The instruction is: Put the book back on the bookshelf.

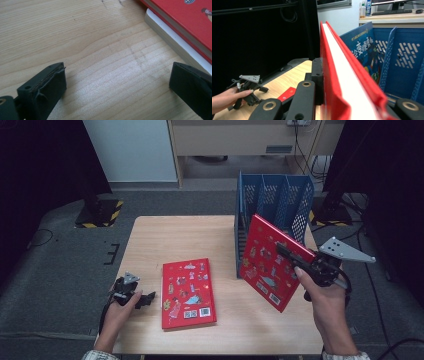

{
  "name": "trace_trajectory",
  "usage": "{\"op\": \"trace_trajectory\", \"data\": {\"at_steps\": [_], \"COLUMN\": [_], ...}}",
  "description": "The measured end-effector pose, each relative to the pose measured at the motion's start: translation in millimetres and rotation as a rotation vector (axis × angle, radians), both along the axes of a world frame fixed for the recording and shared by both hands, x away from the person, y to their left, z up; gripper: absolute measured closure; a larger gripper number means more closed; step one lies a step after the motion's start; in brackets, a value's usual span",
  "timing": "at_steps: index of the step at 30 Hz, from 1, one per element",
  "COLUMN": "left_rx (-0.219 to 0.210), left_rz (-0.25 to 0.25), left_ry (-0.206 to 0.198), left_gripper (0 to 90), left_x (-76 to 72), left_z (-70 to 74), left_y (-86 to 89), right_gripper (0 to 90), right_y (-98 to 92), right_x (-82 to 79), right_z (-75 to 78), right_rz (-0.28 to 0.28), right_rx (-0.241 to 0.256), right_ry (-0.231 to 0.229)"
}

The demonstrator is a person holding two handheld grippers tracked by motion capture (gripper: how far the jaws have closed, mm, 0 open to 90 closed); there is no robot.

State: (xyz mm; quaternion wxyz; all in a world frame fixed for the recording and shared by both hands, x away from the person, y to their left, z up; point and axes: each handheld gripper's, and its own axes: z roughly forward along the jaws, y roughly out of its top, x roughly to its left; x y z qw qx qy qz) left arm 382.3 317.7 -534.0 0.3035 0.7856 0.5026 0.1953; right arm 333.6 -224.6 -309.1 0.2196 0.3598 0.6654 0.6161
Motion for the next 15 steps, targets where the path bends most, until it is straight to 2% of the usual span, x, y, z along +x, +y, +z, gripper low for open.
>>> {"op": "trace_trajectory", "data": {"at_steps": [15], "left_rx": [0.002], "left_rz": [0.002], "left_ry": [-0.003], "left_gripper": [0.0], "left_x": [-0.8], "left_z": [-0.4], "left_y": [-0.1], "right_gripper": [79.8], "right_y": [-13.3], "right_x": [23.9], "right_z": [7.8], "right_rz": [-0.075], "right_rx": [-0.004], "right_ry": [0.022]}}
